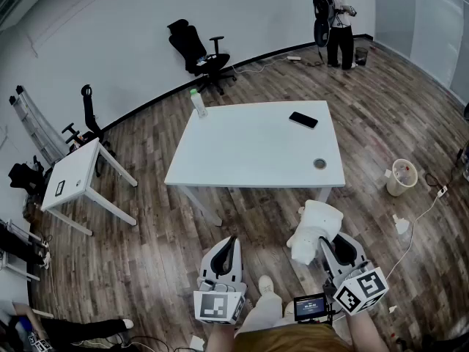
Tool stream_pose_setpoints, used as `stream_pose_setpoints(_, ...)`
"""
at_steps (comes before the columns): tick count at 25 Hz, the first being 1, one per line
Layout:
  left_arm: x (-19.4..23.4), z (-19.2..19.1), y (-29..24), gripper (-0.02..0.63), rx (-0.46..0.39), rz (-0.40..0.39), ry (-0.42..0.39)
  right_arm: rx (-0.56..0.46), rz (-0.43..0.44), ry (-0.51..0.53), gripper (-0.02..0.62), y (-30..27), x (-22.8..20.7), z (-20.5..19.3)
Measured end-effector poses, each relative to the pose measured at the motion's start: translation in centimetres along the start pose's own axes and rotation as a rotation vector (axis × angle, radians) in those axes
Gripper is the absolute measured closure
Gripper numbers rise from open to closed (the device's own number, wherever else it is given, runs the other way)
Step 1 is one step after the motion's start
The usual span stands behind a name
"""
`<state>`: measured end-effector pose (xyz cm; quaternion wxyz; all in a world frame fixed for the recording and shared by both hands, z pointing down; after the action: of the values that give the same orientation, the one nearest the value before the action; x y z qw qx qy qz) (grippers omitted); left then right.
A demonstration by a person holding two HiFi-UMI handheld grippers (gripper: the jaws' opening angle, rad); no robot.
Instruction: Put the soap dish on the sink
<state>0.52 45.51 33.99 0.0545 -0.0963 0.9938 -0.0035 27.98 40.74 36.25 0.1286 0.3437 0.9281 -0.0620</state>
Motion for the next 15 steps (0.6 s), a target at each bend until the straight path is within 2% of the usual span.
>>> stream_pose_setpoints(7,2.4,-0.8,-4.2,0.598,-0.012,-0.013,0.022,0.018,-0.019,0.009,0.471,-4.2,-1.0,-0.1)
stream_pose_setpoints(15,7.1,-1.0,-9.6,0.598,-0.037,-0.037,0.05,-0.009,-0.043,0.029,0.471,-10.4,-1.6,1.4)
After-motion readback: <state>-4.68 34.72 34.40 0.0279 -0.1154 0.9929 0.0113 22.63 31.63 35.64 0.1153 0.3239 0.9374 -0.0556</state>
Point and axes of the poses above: the fingertips, and each gripper's own axes: y backward along the fingers, x to its left, z out of its top, the point moved 8 cm from there along y, backward along the fingers
